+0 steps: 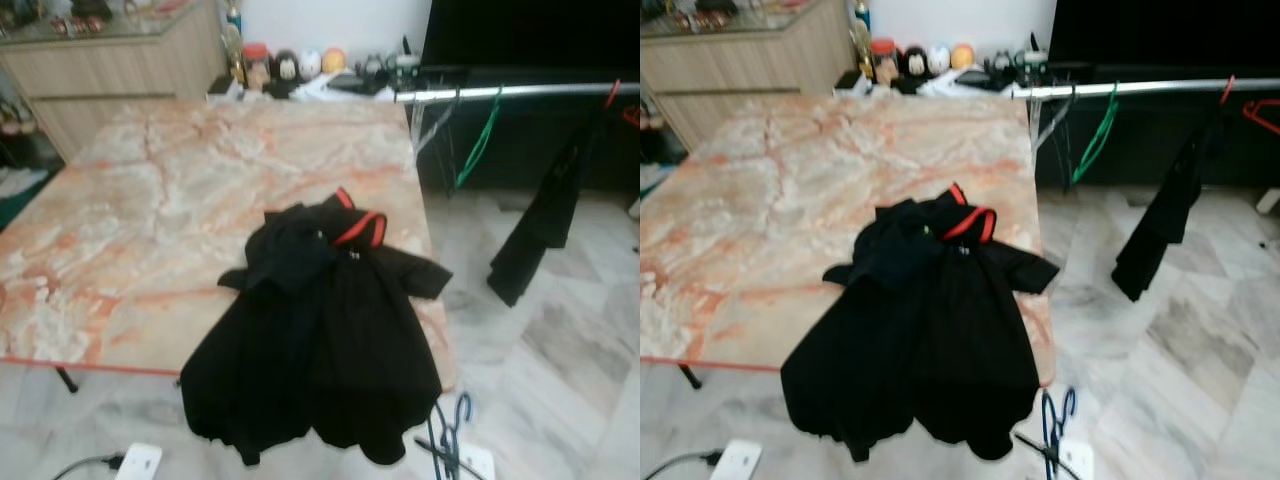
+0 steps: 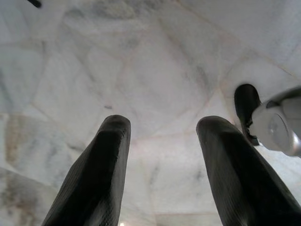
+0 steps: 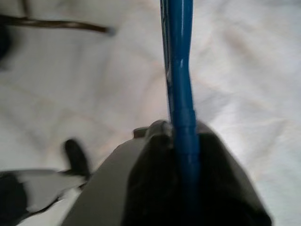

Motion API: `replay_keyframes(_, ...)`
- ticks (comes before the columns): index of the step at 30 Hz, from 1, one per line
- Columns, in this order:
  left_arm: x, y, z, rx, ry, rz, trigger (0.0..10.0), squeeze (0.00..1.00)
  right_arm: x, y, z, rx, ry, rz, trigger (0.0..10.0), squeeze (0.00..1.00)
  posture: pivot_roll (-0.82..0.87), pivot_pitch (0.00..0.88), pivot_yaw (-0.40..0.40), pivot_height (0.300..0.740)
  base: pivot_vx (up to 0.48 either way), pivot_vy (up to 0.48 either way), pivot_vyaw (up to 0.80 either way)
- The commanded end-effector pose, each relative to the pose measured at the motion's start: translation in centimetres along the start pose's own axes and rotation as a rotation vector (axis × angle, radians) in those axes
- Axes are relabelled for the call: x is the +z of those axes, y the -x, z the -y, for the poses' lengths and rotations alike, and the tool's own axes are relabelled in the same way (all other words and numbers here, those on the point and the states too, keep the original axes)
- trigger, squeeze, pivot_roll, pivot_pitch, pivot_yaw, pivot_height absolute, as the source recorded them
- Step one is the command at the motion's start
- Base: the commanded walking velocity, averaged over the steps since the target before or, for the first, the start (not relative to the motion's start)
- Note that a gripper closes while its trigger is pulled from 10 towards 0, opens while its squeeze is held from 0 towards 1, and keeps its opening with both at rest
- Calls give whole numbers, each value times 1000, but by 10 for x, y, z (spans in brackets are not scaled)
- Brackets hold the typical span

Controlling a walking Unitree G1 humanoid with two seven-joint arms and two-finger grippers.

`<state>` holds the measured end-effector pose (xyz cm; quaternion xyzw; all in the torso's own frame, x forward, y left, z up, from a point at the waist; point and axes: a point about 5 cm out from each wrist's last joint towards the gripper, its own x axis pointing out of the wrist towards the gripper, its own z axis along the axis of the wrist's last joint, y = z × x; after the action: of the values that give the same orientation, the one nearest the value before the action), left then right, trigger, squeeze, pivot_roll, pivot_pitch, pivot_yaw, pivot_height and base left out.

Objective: Hang hanger

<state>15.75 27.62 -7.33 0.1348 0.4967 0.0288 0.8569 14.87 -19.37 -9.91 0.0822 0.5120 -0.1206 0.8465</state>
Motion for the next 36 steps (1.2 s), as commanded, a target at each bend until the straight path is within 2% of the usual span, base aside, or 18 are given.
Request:
replay_keyframes(1,-2,0,5,-19,-1,-7,10000,0,-5,0,-7,14,-47,-8,10000,0,-44,0,82,740,0,-300,0)
replay_keyframes(11,-12,2,4,-26,-14,-31,10000,0,-12,1,-5,-1,-44,-26,10000,0,-63,0,72,740,0,-302,0)
replay_keyframes(17,-14,1,12,-47,-21,-30,10000,0,-14,2,3,-26,-68,-18,10000,0,-53,0,60,740,0,-308,0)
replay_keyframes(22,-15,1,24,-63,-2,-25,10000,0,-15,3,14,-61,-100,-10,10000,0,-29,0,17,740,0,-305,0)
replay_keyframes(36,-19,1,33,-77,23,-31,10000,0,-16,4,22,-71,-91,-8,10000,0,-25,0,-9,740,0,-306,0)
